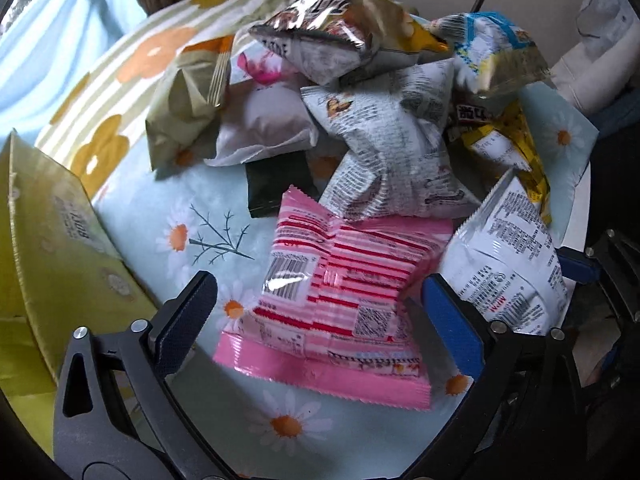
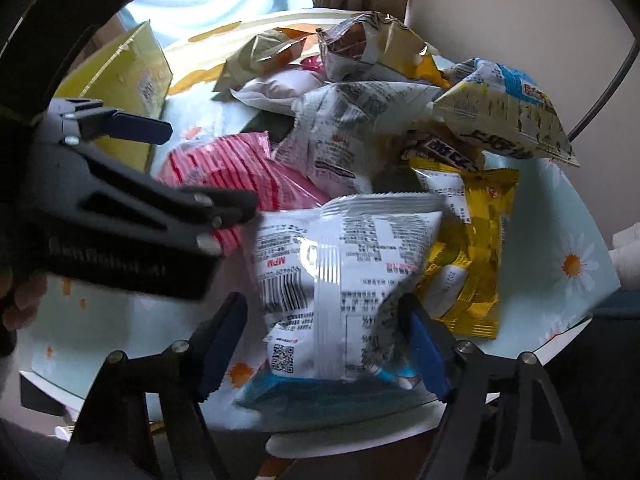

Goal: Organize snacks
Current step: 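Grasp the pink wafer pack with left gripper while right grasps white-blue chip bag, then carry both packs over the yellow box and open both grippers to drop them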

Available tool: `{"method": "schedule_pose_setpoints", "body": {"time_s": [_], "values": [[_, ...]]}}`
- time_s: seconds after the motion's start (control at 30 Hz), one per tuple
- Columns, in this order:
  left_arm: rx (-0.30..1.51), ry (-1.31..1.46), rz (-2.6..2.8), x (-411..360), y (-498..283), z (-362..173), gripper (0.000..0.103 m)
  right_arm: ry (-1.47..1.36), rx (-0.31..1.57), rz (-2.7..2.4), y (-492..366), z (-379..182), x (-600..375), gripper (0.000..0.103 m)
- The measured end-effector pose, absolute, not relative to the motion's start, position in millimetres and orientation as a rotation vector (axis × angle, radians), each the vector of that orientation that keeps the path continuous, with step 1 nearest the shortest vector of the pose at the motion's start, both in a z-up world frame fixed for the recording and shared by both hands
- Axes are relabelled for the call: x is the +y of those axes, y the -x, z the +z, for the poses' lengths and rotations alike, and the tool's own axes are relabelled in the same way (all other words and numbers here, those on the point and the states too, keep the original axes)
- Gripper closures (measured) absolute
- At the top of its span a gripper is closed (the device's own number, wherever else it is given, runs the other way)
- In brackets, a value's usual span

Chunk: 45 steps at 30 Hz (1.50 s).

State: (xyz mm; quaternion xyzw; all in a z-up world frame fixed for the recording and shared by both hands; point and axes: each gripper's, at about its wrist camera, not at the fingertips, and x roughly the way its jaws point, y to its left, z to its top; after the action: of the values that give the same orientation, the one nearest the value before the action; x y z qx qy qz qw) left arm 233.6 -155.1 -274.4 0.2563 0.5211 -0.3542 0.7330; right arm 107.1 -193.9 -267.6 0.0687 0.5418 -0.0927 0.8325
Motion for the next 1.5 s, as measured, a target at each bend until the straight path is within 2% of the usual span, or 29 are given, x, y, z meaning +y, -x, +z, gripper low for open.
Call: {"method": "schedule_pose_setpoints", "body": {"time_s": [0.03, 0.2, 0.3, 0.43, 0.53, 0.77, 0.97, 1.27, 1.5], "values": [[1.16, -0.555, -0.781, -154.0, -236.6, -276.2, 0.009, -0.141, 1.148, -0.203, -106.9, -267.7, -194.1, 0.036], [1.236, -0.515, -0.821, -150.8, -248.3, -288.3, 0.014, -0.136, 1.153, -0.216, -106.9, -269.5, -200.2, 0.046], [1.273, -0.502, -0.837, -149.6, -254.3, -295.3, 0.02, -0.119, 1.154, -0.219, -105.9, -269.0, -199.6, 0.047], [1.29, -0.473, -0.851, -149.5, -252.7, -294.2, 0.033, -0.12, 1.147, -0.222, -106.9, -268.7, -198.1, 0.049], [1.281, -0.468, -0.844, -145.2, -248.8, -290.9, 0.036, -0.13, 1.143, -0.22, -110.6, -269.0, -195.6, 0.05], [1.236, -0.415, -0.794, -129.7, -232.8, -267.9, 0.038, -0.139, 1.115, -0.172, -101.4, -256.1, -194.8, 0.051], [1.172, -0.324, -0.712, -114.7, -217.6, -226.6, 0.038, -0.127, 1.066, -0.113, -89.7, -232.0, -197.4, 0.051], [1.032, -0.172, -0.582, -104.2, -195.0, -149.6, 0.038, -0.067, 0.957, -0.014, -87.2, -167.6, -214.2, 0.051], [0.916, -0.045, -0.424, -74.8, -192.6, -94.8, 0.038, -0.032, 0.903, 0.106, -121.1, -115.4, -222.1, 0.051]]}}
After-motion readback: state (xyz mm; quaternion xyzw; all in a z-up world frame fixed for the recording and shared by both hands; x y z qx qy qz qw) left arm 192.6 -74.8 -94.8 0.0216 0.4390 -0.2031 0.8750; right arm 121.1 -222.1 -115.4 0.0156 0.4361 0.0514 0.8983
